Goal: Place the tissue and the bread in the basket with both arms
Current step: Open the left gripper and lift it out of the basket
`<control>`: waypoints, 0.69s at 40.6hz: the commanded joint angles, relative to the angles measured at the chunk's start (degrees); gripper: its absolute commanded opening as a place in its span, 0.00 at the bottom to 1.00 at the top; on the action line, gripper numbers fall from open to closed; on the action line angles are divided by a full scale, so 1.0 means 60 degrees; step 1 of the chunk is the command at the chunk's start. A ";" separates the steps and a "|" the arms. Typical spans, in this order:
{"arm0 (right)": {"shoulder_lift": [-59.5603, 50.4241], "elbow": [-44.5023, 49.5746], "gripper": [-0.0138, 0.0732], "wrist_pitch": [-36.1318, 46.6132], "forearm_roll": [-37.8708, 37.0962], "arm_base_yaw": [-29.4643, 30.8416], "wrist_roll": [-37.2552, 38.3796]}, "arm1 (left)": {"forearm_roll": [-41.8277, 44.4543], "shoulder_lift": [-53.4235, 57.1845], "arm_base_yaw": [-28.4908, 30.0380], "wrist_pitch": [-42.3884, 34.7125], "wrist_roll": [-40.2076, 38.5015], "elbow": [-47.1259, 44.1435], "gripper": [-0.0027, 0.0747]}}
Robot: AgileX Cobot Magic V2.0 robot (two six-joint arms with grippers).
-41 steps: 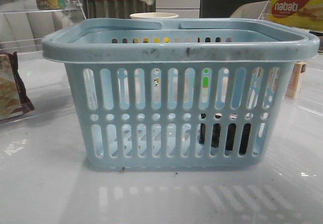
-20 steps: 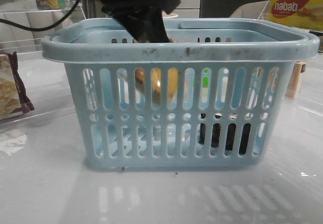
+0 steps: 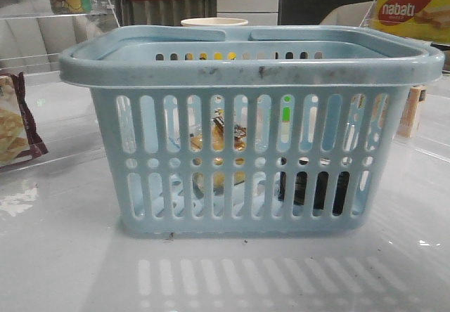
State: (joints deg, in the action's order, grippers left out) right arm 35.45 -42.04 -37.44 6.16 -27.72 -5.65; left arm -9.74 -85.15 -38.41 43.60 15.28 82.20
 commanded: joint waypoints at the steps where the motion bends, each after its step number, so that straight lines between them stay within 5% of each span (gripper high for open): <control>1: -0.0009 -0.0269 0.79 0.0718 0.0082 -0.0010 -0.0093 | -0.0312 0.1227 -0.0075 -0.0414 -0.0084 -0.0348 0.62; 28: -0.0009 -0.0269 0.79 0.0506 0.0145 -0.0010 -0.0093 | -0.0110 0.7116 -0.0075 -0.0435 -0.0084 -0.5643 0.62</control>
State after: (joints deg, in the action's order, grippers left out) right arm 35.45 -42.04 -38.26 6.16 -27.72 -5.65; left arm -10.05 -44.81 -38.41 44.52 15.28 49.01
